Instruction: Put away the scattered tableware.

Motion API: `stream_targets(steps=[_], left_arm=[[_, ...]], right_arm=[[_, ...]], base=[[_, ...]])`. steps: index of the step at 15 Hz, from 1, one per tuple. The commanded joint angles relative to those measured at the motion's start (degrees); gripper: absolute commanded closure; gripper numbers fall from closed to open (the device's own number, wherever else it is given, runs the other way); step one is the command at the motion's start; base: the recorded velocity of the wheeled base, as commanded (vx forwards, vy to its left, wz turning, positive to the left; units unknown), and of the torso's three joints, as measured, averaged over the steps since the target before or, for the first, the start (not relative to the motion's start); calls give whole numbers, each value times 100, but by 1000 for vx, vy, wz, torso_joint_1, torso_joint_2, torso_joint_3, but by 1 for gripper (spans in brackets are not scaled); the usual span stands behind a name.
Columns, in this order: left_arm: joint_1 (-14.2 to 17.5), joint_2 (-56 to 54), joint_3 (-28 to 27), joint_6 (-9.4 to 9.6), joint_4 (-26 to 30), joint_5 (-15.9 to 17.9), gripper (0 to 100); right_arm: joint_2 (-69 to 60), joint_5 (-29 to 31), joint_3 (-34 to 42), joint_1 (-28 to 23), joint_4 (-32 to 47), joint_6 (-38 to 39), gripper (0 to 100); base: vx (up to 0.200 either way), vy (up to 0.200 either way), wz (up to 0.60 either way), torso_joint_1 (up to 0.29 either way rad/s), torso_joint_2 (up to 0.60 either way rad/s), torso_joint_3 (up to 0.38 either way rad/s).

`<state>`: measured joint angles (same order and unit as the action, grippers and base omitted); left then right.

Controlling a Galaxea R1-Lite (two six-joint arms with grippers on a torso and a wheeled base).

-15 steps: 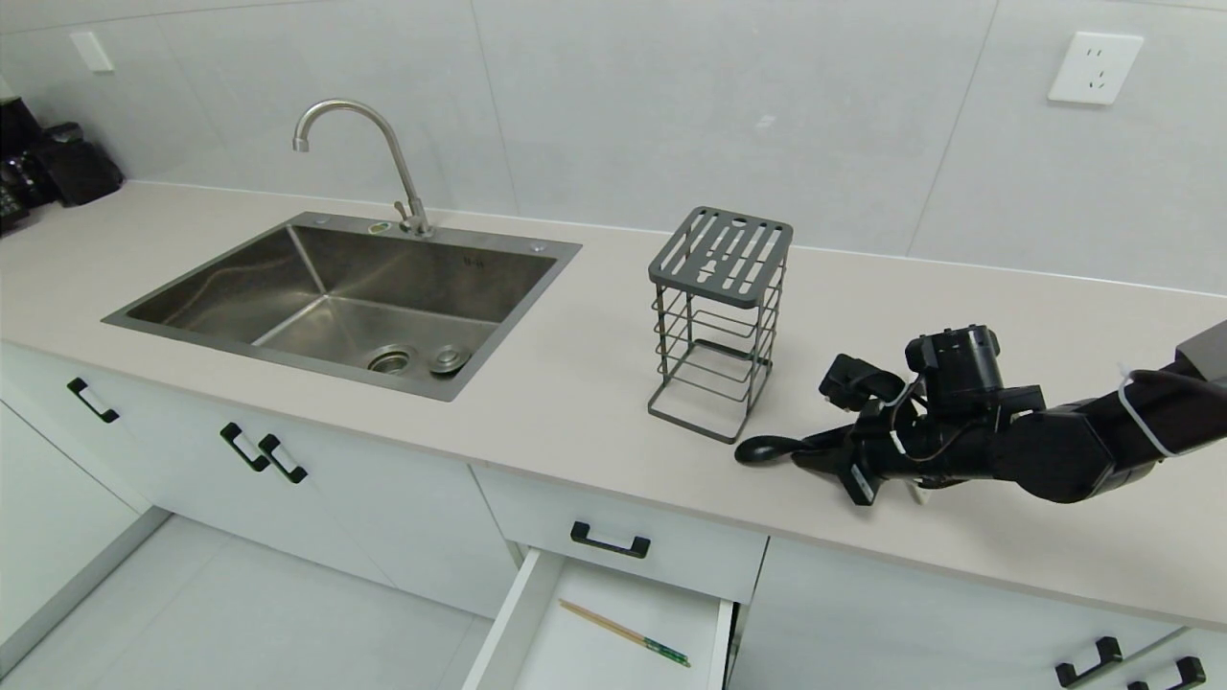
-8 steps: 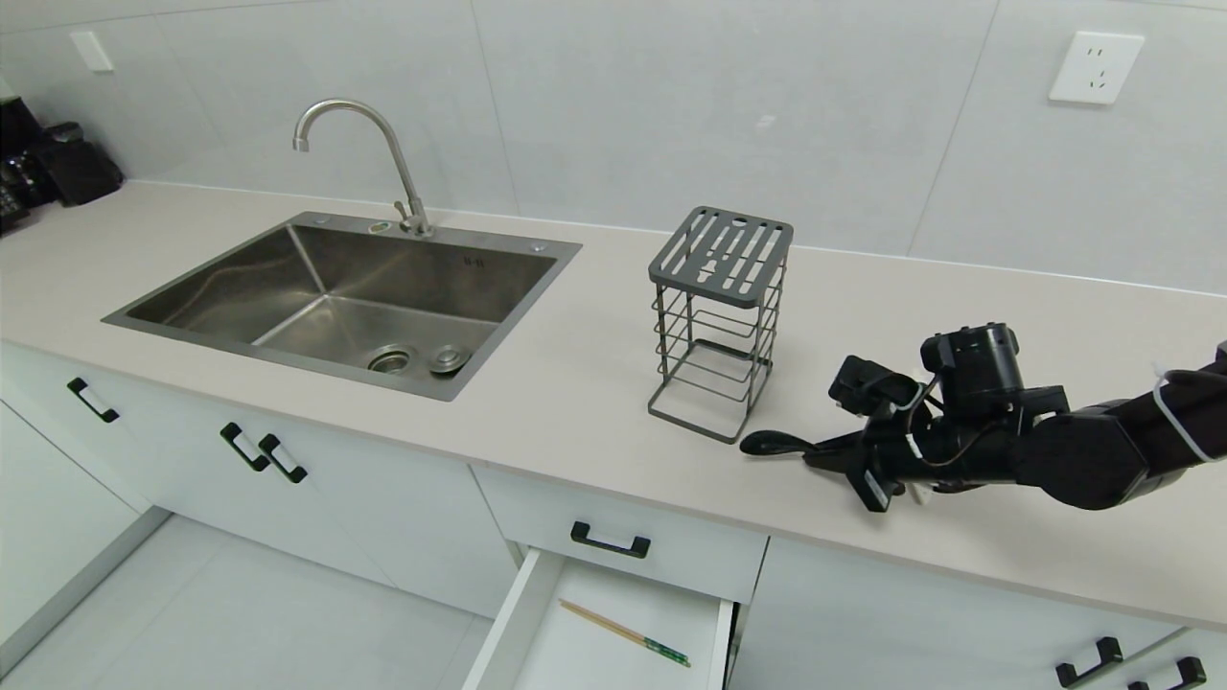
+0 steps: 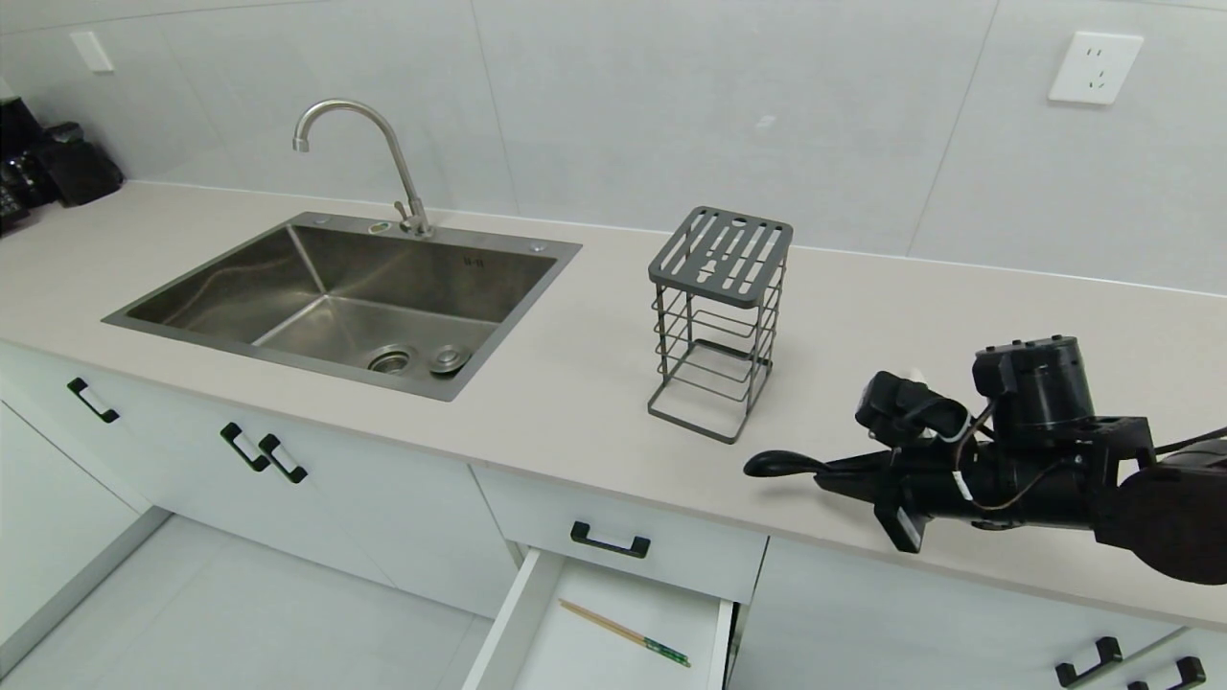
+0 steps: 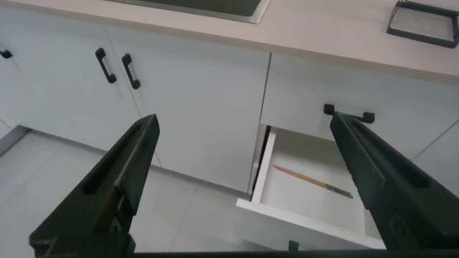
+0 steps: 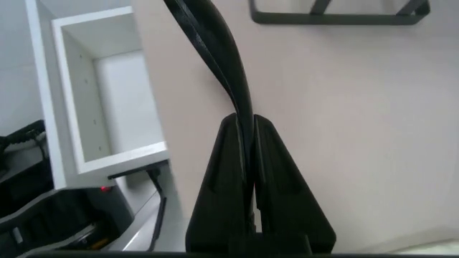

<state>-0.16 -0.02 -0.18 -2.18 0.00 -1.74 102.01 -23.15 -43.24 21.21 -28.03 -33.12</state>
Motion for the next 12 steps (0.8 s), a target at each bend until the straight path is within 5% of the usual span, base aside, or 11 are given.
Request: stream_targets(steps=[1,12], left_arm=[[-2,2,1,-2,0,-10,0],[-2,2,1,-2,0,-1,0]], right_arm=[[-252,12,70,322,-54,-1,100],[-287,223,26,1834,-379,544,100]], base=[[0,0,0,0,0,0],[0,0,0,0,0,0]])
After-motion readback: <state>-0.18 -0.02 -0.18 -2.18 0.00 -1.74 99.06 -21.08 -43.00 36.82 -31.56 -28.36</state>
